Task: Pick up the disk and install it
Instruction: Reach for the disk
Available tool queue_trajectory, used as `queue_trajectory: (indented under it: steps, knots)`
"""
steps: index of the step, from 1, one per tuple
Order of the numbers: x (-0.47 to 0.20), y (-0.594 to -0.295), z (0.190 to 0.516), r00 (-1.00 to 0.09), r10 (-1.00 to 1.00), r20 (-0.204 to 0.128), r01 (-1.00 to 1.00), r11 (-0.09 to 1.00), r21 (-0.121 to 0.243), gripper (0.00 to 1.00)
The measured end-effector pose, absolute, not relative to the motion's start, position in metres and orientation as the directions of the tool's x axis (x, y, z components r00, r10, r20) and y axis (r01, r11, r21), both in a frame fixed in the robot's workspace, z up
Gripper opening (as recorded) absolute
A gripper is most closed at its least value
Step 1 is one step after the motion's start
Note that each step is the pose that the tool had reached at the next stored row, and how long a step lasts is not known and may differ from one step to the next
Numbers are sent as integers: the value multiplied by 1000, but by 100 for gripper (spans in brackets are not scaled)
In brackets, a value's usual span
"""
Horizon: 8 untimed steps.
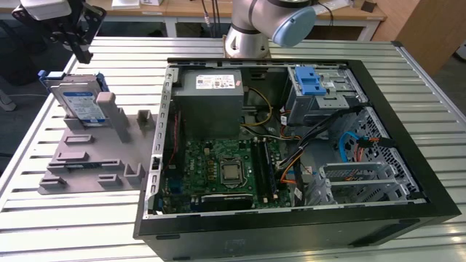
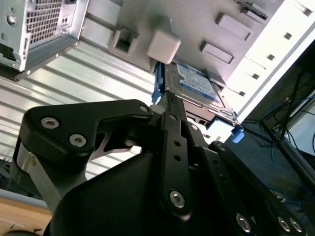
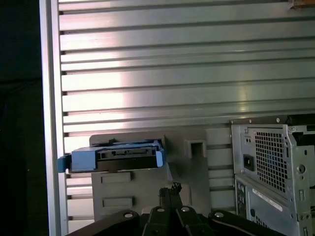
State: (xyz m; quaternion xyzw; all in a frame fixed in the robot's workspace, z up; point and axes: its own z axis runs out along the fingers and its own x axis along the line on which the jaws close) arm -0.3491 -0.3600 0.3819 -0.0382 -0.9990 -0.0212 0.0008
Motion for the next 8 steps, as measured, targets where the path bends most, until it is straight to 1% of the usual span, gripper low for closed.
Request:
queue_trajectory:
  steps: [8]
  knots:
    - [-365, -356, 380, -997, 76, 6, 76, 996, 42, 11]
